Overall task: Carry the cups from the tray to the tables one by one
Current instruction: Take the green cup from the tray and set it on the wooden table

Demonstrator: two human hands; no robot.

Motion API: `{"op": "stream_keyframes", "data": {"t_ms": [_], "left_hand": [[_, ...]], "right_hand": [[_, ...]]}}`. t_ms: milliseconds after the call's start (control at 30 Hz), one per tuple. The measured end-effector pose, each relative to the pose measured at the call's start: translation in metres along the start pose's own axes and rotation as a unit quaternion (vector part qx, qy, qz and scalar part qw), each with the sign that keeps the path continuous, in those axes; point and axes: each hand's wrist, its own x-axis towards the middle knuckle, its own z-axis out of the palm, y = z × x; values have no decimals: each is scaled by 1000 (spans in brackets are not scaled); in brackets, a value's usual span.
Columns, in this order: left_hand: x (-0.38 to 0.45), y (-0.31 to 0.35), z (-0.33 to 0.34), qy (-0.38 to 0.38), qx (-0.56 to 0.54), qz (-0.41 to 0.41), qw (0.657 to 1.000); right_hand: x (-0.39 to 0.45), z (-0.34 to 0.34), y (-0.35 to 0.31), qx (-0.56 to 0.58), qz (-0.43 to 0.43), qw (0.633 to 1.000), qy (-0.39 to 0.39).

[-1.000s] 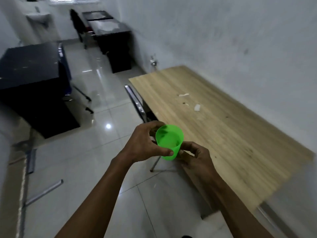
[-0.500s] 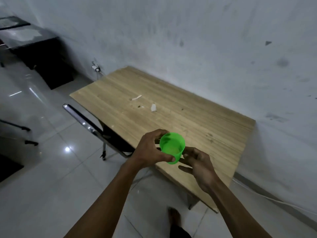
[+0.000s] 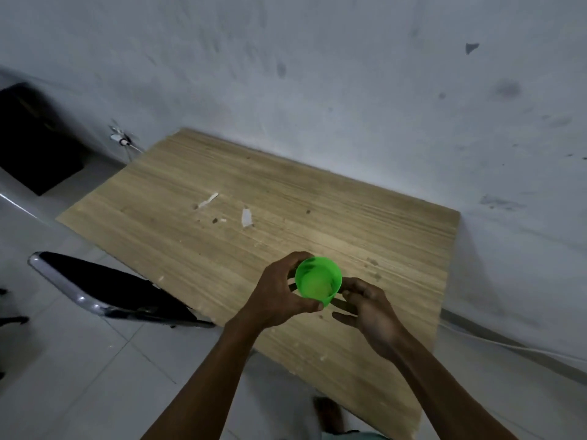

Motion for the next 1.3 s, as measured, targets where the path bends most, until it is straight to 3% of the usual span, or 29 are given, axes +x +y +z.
{"op": "stream_keyframes", "data": {"t_ms": [433, 833, 1300], "left_hand": [[79, -43, 7, -7, -2, -11, 1000], [167, -87, -15, -85, 9, -15, 996], [207, -108, -24, -148, 22, -35, 988]], "right_hand": [[65, -1, -22, -33, 34, 998, 41], [145, 34, -29, 19, 63, 990, 127], [174, 49, -30, 54, 69, 983, 160]]}}
